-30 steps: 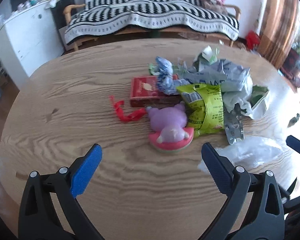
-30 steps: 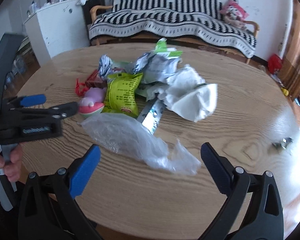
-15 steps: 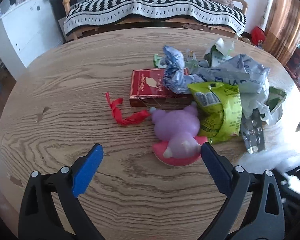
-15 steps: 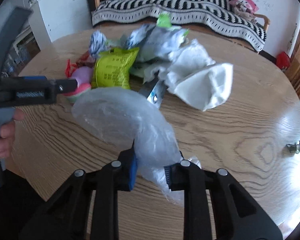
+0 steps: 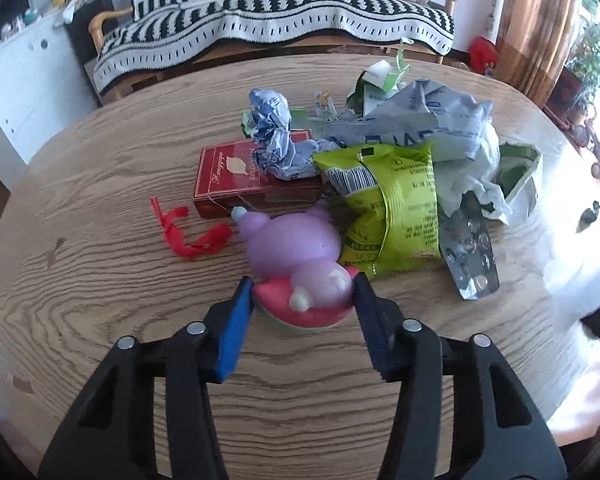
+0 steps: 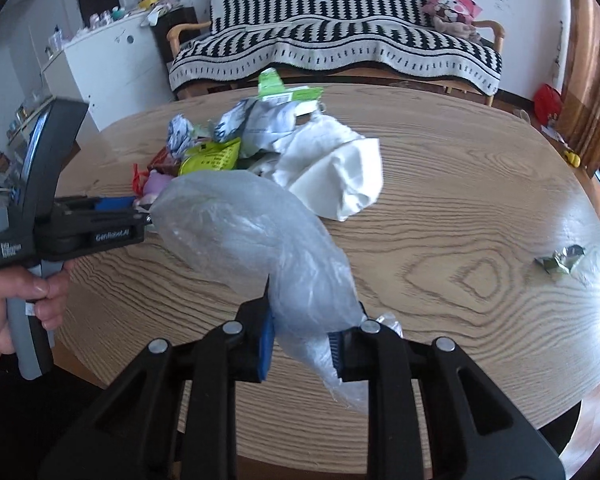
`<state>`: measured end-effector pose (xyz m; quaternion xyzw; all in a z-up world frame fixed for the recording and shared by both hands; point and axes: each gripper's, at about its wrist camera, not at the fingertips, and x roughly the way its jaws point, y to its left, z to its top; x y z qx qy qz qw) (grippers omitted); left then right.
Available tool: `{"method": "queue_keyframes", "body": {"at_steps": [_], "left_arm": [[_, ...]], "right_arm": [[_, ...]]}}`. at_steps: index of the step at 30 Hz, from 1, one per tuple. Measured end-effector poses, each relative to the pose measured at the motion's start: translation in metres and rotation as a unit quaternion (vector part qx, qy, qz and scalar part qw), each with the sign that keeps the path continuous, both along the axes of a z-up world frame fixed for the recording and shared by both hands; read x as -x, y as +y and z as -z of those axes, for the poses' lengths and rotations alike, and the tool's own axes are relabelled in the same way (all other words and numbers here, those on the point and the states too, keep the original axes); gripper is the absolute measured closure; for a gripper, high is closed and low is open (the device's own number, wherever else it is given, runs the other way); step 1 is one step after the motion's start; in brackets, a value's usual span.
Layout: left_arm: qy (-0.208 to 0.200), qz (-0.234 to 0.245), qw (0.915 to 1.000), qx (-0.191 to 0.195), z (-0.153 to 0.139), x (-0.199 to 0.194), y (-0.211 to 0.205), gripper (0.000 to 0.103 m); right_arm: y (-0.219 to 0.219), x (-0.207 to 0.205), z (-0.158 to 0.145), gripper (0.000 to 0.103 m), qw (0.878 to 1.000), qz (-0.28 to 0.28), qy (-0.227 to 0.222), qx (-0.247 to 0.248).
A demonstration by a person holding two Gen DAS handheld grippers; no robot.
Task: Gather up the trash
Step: 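Grasp the pink toy with the left tool while the right tool grasps the clear plastic bag, then carry both items to the black bin and open both tools to drop them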
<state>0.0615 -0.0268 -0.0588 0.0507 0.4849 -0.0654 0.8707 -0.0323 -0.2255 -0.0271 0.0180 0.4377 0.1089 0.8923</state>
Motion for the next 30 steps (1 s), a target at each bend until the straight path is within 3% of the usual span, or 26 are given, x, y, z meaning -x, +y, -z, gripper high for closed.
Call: {"method": "queue_keyframes", "body": {"at_steps": [3, 8, 12, 15, 20, 23, 30], "left_arm": [[0.001, -0.01, 0.9998, 0.016, -0.002, 0.003, 0.005, 0.064], [-0.026, -0.03, 0.9986, 0.034, -0.024, 0.017, 0.023, 0.068], [-0.076, -0.047, 0.9956, 0.03, -0.052, 0.035, 0.027, 0.068], [-0.114, -0.032, 0.9926, 0.028, -0.073, 0.043, 0.007, 0.068], [-0.127, 0.066, 0.9882, 0.054, -0.089, 0.057, -0.077, 0.068], [-0.124, 0.142, 0.9797, 0.069, -0.091, 0.073, -0.143, 0.068], [-0.103, 0.292, 0.946, 0.096, -0.075, 0.131, -0.291, 0.068]], "right_arm": [[-0.005, 0.006, -0.003, 0.08, 1.0, 0.007, -0.004, -0.005], [-0.028, 0.016, -0.015, 0.08, 0.999, 0.023, -0.02, -0.019], [-0.052, 0.026, -0.022, 0.08, 0.998, 0.048, -0.031, -0.025], [-0.09, 0.035, -0.027, 0.08, 0.994, 0.093, -0.041, -0.026], [-0.179, 0.063, -0.026, 0.08, 0.978, 0.203, -0.051, -0.02], [-0.237, 0.085, -0.021, 0.08, 0.962, 0.27, -0.05, -0.013], [-0.352, 0.157, 0.015, 0.08, 0.912, 0.409, -0.023, -0.006]]}}
